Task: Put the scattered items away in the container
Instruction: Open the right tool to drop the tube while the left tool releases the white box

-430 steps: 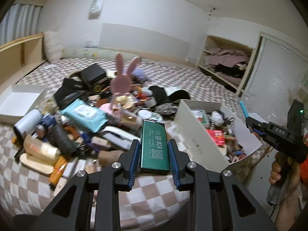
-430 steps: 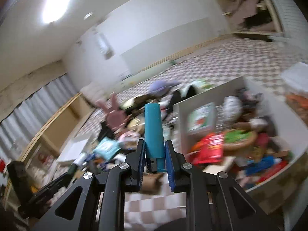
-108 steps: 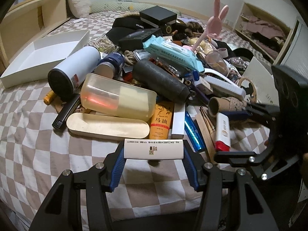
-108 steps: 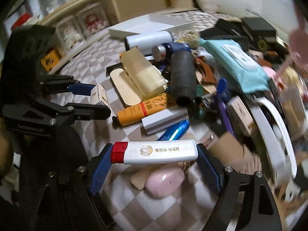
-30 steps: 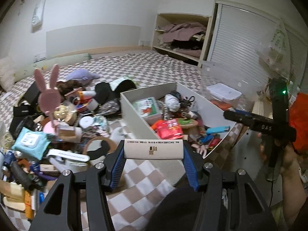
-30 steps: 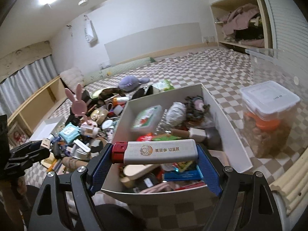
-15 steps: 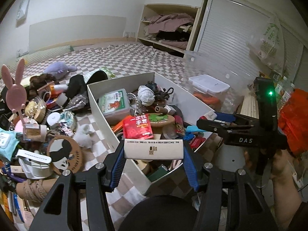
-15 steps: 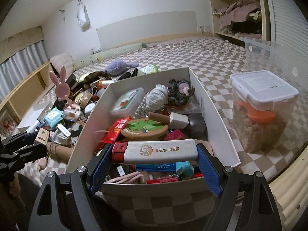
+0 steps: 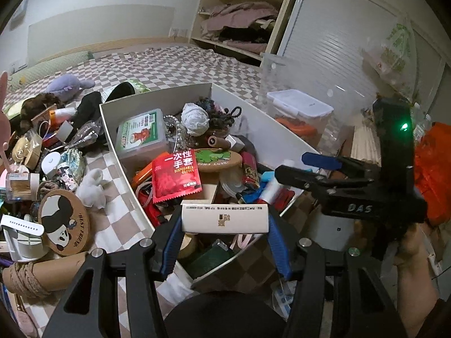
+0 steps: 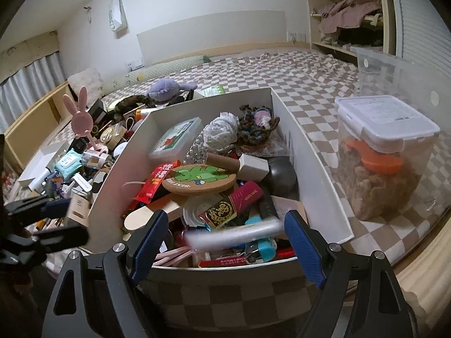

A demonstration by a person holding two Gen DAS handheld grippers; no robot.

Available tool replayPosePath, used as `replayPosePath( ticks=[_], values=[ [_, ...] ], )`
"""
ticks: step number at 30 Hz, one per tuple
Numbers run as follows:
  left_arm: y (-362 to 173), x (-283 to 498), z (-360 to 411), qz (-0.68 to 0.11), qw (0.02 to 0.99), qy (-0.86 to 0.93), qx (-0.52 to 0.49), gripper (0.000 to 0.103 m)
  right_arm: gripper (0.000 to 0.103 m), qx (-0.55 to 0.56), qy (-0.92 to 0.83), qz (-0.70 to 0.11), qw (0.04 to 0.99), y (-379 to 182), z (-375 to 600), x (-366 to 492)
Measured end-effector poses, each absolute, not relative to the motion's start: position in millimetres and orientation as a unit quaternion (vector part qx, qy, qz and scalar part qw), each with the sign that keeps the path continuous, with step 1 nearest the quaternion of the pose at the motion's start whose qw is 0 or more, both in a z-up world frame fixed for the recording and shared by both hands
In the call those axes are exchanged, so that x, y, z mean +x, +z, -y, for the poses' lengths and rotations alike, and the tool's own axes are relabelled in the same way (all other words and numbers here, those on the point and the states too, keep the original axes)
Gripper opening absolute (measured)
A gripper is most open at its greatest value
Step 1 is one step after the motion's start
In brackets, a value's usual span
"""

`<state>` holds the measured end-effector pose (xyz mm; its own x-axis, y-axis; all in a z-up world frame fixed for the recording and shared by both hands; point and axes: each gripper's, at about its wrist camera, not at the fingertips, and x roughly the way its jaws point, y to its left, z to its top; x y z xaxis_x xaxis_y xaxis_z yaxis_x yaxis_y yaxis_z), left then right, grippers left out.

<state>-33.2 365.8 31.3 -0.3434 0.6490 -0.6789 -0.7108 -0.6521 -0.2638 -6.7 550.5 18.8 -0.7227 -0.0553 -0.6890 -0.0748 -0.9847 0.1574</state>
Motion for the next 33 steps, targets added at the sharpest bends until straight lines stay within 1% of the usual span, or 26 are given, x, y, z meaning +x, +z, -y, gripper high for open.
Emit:
replayPosePath(
  ticks=[6,16,17,18,20,33],
  values=[
    [22.6,-38.1,-369.1,-0.025,0.419,0.809,-0.411,0.055,0.085,-0.366,0.925,-0.097,0.001,22.3,-551.4,-4.9],
    [15.4,-40.1,-378.2,-0.023,0.425,0.797,-0.429,0.055,0.085,-0.364,0.925,-0.109,-0.004,21.8,-551.3,-1.2],
    [14.8,-40.5,-378.1,-0.023,0.423,0.798,-0.429,0.058,0.085,-0.364,0.925,-0.109,-0.005,22.0,-551.5,-0.8],
    [14.5,-41.0,-377.7,-0.023,0.422,0.798,-0.429,0.066,0.085,-0.364,0.925,-0.110,-0.005,22.1,-551.9,-0.5],
    [14.2,-41.4,-376.1,-0.018,0.422,0.799,-0.429,0.073,0.085,-0.364,0.925,-0.111,-0.006,22.2,-551.9,-0.4],
    [18.1,-38.5,-368.8,-0.013,0.422,0.802,-0.423,0.074,0.085,-0.365,0.924,-0.113,-0.001,24.8,-549.6,2.1]
  ],
)
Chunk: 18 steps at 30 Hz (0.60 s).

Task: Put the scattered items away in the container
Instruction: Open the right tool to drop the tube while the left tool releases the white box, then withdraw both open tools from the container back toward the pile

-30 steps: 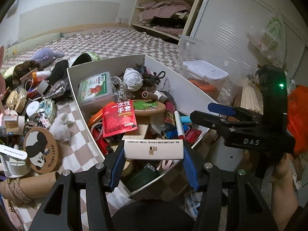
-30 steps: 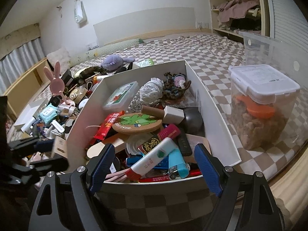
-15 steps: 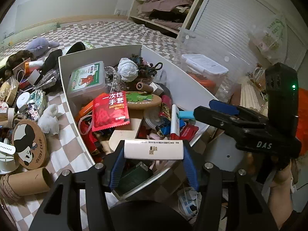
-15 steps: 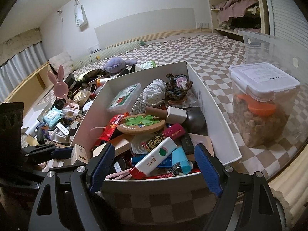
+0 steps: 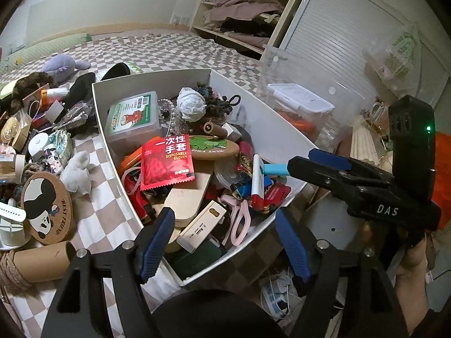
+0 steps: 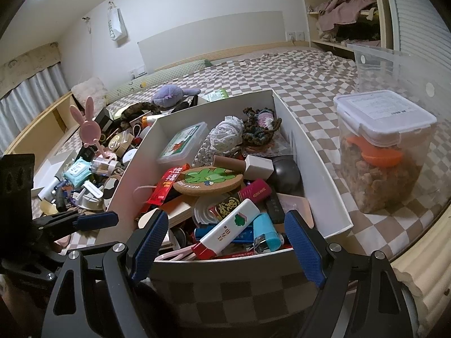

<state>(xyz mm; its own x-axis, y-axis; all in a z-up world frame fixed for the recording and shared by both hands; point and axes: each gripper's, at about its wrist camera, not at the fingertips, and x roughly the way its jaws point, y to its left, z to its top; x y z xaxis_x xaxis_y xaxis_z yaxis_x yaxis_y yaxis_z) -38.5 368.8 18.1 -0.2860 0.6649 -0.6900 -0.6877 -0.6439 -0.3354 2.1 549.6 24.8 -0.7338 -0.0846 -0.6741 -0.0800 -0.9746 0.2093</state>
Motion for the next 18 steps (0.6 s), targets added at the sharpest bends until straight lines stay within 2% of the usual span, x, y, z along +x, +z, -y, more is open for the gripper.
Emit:
replayPosePath(
  ticks=[2,11,14,15,16,18],
  values=[
    [19.7,-38.3,-366.7,-0.012,0.420,0.803,-0.422,0.076,0.085,0.365,-0.924,0.112,-0.001,26.1,-548.7,3.2],
    [29.3,-36.7,-349.1,-0.009,0.404,0.823,-0.400,0.098,0.085,0.364,-0.925,0.108,-0.006,33.9,-541.9,7.3],
    [31.3,-37.2,-341.6,-0.009,0.396,0.828,-0.396,0.102,0.085,0.360,-0.926,0.111,-0.010,36.8,-538.9,8.0],
    [31.9,-37.5,-339.2,-0.011,0.393,0.830,-0.395,0.102,0.089,0.358,-0.927,0.110,-0.014,37.7,-537.7,8.2],
    [32.4,-37.9,-336.8,-0.012,0.391,0.832,-0.395,0.102,0.098,0.357,-0.928,0.108,-0.018,38.5,-536.3,8.6],
    [33.2,-38.4,-331.8,-0.013,0.390,0.833,-0.393,0.102,0.101,0.351,-0.930,0.106,-0.023,40.7,-533.7,10.1]
  ],
)
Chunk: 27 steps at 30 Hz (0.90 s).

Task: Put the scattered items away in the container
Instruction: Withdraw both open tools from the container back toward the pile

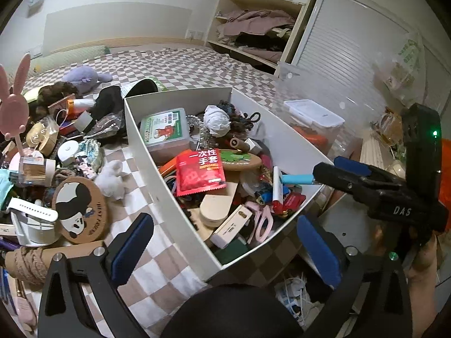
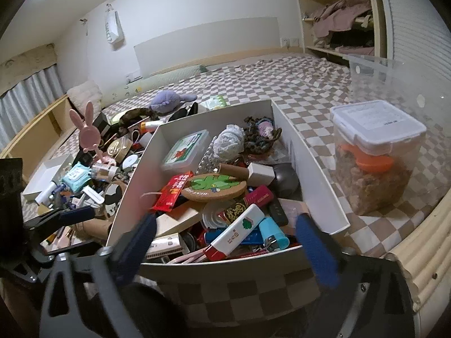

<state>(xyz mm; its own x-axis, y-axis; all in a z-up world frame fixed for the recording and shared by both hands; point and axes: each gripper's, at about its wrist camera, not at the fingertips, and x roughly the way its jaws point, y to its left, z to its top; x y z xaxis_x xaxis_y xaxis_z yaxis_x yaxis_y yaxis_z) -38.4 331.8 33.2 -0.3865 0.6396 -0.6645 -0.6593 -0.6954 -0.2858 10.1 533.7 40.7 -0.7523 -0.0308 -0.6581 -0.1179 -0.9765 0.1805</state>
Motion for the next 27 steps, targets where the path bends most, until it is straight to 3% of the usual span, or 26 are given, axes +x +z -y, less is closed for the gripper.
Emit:
replayPosePath(
  ticks=[27],
  values=[
    [58.8,-39.6,-228.5,0.012,0.289,0.900,-0.325,0.102,0.103,-0.267,0.956,-0.113,-0.041,78.1,-471.2,12.0]
  ],
)
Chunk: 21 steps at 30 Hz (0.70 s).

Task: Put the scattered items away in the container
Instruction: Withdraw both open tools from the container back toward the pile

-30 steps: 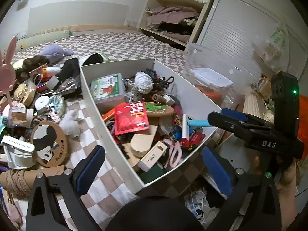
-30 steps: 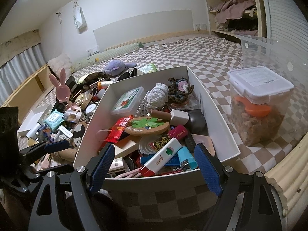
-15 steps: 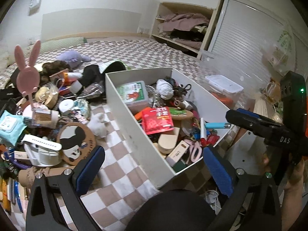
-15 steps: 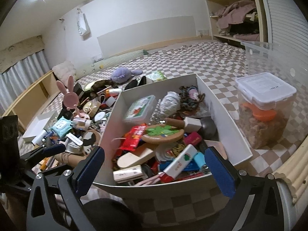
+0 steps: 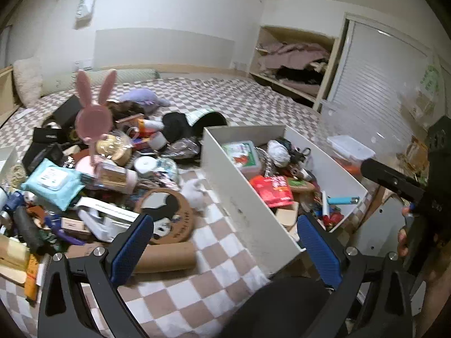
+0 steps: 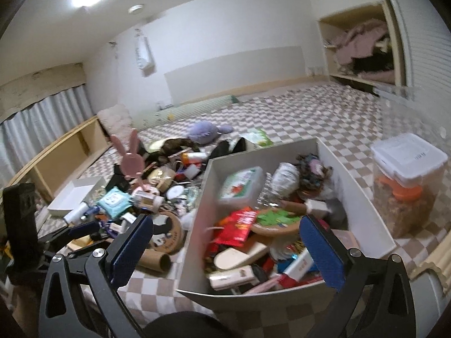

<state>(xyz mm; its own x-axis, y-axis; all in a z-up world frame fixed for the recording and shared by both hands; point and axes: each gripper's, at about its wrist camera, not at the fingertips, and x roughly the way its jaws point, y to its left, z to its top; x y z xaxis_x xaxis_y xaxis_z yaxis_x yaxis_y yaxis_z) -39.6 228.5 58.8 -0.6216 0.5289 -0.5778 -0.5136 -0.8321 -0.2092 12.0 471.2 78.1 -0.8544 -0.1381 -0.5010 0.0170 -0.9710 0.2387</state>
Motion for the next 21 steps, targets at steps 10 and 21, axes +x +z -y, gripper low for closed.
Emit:
replayPosePath(
  ticks=[10,21],
  values=[
    [60.8,-44.4,-175.0,0.006,0.244,0.917,-0.315,0.102,0.103,0.243,-0.965,0.047,0.083,90.5,-409.7,5.6],
    [55.0,-59.0,-101.6,0.006,0.208,0.920,-0.332,0.103,0.103,0.255,-0.958,0.005,0.132,83.9,-341.4,-16.9]
  ],
)
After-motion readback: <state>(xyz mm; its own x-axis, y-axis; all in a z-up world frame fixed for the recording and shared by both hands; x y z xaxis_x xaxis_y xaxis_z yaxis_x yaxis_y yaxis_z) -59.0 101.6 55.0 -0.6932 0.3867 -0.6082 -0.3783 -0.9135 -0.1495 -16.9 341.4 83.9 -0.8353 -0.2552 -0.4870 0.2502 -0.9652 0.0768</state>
